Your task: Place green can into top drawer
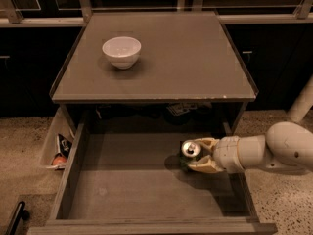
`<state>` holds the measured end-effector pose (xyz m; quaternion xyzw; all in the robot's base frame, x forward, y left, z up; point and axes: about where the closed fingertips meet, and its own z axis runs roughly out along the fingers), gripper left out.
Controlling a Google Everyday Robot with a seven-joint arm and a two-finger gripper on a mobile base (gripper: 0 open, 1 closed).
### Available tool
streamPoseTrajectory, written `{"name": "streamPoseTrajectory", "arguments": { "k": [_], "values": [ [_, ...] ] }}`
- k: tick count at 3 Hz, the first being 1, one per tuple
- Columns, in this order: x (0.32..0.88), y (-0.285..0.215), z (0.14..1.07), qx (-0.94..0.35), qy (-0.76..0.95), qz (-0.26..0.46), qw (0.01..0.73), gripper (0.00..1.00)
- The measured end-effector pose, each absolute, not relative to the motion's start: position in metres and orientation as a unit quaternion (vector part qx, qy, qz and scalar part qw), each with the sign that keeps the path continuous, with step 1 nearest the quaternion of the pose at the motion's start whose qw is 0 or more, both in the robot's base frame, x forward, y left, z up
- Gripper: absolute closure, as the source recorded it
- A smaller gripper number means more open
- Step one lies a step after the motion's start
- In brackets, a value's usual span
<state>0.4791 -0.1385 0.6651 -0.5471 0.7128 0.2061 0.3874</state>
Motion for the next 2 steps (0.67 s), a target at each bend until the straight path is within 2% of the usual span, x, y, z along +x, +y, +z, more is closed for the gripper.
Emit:
{"name": "streamPoseTrajectory", "arguments": {
  "k": [1, 2],
  "values": [
    [0.4773, -0.1357, 0.6561, -0.544, 0.707, 0.194, 0.408, 1.00],
    [0.4773, -0.1356, 0.6559, -0.544, 0.707, 0.193, 0.409, 0.81]
  ]
}}
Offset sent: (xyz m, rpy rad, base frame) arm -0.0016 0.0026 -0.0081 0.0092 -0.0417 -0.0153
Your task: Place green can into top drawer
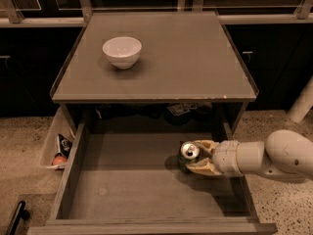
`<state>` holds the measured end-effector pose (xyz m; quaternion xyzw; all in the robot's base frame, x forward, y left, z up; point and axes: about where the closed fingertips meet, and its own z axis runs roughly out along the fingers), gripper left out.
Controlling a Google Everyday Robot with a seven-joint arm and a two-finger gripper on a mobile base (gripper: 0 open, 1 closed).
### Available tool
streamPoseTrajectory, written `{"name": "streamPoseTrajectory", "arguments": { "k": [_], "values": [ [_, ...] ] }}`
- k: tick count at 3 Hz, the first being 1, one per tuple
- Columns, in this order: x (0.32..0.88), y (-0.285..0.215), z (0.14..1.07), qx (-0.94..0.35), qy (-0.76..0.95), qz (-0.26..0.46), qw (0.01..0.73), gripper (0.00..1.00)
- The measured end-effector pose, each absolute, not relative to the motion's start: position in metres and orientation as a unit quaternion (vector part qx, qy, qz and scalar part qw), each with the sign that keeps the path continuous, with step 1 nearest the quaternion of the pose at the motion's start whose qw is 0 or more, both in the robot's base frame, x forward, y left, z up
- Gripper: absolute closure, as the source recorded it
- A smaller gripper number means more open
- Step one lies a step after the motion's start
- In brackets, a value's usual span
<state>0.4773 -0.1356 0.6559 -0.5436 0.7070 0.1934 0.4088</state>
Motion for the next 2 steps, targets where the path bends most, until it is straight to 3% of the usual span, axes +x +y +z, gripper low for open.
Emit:
{"name": "streamPoseTrajectory", "arguments": {
  "k": [2],
  "values": [
    [0.4773, -0.1355, 0.6559, -0.544, 0.707, 0.193, 0.409, 0.35]
  ]
}}
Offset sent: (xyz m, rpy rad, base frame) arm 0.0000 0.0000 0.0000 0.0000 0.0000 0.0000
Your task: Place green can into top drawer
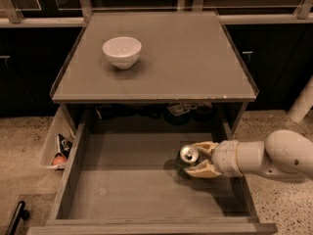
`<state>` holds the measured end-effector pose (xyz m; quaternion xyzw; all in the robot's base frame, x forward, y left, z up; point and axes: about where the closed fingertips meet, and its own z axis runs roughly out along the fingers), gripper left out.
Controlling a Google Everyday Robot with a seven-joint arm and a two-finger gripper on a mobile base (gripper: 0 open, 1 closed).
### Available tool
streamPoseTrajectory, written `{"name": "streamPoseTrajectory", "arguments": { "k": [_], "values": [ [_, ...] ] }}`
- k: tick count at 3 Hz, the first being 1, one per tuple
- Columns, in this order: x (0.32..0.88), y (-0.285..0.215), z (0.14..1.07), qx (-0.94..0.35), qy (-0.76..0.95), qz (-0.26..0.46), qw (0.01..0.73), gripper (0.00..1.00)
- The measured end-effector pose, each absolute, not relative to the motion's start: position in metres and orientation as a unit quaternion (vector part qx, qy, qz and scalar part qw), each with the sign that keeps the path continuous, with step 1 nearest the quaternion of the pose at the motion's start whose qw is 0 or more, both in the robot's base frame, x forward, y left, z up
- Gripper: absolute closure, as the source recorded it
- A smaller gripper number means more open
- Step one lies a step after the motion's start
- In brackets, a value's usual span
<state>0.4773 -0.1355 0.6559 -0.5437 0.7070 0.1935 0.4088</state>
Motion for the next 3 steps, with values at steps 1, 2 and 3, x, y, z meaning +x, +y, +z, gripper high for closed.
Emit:
{"name": "streamPoseTrajectory", "arguments": {
  "k": [1, 2, 3],
  "values": [
    [0.4773, -0.1355, 0.6559, -0.544, 0.707, 0.193, 0.409, 0.12],
    [0.4773, -0.1355, 0.6559, -0.544, 0.707, 0.194, 0.409, 0.00],
    [0.4773, -0.1354, 0.6559, -0.544, 0.707, 0.194, 0.409, 0.00]
  ]
}}
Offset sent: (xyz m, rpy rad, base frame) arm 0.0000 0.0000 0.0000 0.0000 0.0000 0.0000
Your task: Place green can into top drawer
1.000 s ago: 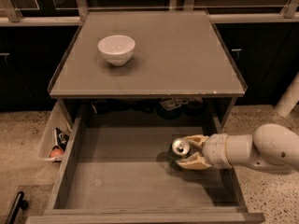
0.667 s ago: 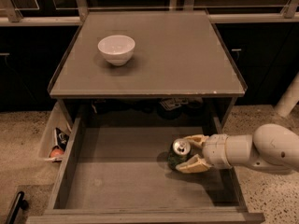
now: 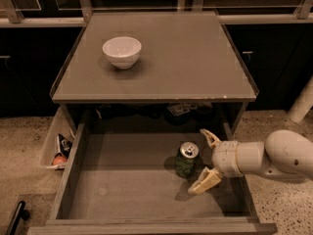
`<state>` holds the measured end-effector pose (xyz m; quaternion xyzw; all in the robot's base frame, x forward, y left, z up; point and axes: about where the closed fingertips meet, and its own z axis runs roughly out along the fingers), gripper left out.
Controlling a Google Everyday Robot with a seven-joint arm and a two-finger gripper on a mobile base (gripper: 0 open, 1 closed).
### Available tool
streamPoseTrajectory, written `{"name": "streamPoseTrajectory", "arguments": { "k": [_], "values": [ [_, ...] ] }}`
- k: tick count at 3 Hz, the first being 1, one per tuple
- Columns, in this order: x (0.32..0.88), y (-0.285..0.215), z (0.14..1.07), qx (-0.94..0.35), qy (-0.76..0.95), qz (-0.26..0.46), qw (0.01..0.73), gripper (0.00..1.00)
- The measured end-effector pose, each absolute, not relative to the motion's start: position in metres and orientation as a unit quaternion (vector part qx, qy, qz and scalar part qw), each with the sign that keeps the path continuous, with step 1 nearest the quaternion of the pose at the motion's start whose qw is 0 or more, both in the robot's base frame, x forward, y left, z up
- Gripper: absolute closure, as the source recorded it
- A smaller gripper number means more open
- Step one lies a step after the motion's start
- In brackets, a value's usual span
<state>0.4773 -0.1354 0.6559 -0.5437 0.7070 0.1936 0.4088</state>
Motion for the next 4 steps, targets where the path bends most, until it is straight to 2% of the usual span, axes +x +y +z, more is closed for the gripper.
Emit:
{"name": "streamPoseTrajectory", "arguments": {
  "k": [2, 4],
  "values": [
    [0.449, -0.141, 0.724, -0.589, 0.676, 0.186, 0.401, 0.00],
    [0.422, -0.137, 0.829, -0.690, 0.601, 0.129, 0.382, 0.00]
  ]
}}
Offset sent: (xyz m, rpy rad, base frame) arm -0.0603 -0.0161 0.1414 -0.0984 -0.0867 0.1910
